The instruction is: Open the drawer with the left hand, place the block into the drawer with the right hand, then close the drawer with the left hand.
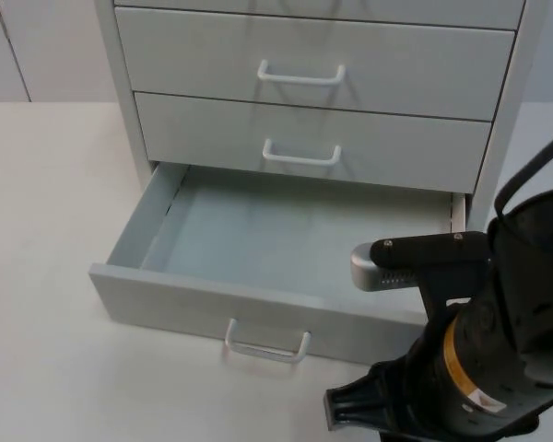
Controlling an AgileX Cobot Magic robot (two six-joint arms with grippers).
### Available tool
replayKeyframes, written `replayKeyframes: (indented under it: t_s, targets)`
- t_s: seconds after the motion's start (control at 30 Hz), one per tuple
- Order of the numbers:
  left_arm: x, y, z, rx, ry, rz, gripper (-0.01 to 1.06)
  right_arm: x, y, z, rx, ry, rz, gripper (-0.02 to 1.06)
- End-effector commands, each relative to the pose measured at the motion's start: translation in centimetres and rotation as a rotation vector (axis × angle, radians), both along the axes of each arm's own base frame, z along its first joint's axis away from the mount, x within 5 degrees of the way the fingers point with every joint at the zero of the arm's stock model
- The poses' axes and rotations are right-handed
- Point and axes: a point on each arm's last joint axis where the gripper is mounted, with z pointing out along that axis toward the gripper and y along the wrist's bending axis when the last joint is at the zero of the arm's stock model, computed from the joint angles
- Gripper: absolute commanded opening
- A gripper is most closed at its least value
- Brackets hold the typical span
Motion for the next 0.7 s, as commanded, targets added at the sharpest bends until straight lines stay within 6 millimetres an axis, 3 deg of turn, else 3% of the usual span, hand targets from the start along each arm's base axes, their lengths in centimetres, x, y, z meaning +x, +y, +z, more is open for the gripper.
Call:
replayKeyframes:
  t_s: [0.0,0.1,0.33,0.5,0.53,0.67]
  targets:
    - [-0.1,0.0,0.0,-0.021,-0.012,0.007,1.05,0.1,0.2,0.1,0.001,-0.008,0.004,0.11]
    - [-0.1,0.0,0.0,-0.021,-0.012,0.007,1.05,0.0,0.2,0.1,0.002,-0.008,0.007,0.00]
    - [0.0,0.0,0.0,-0.018,-0.013,0.007,1.05,-1.1,1.0,2.4,0.064,-0.037,0.062,0.00]
    - [0.0,0.0,0.0,-0.018,-0.013,0.007,1.05,-3.3,1.4,6.4,0.116,-0.107,0.144,0.00]
    - [0.0,0.0,0.0,-0.018,-0.013,0.007,1.05,-3.3,1.4,6.4,0.116,-0.107,0.144,0.00]
    - [0.0,0.0,0.0,-0.016,-0.014,0.007,1.05,-4.1,0.3,9.2,0.097,-0.158,0.170,0.00]
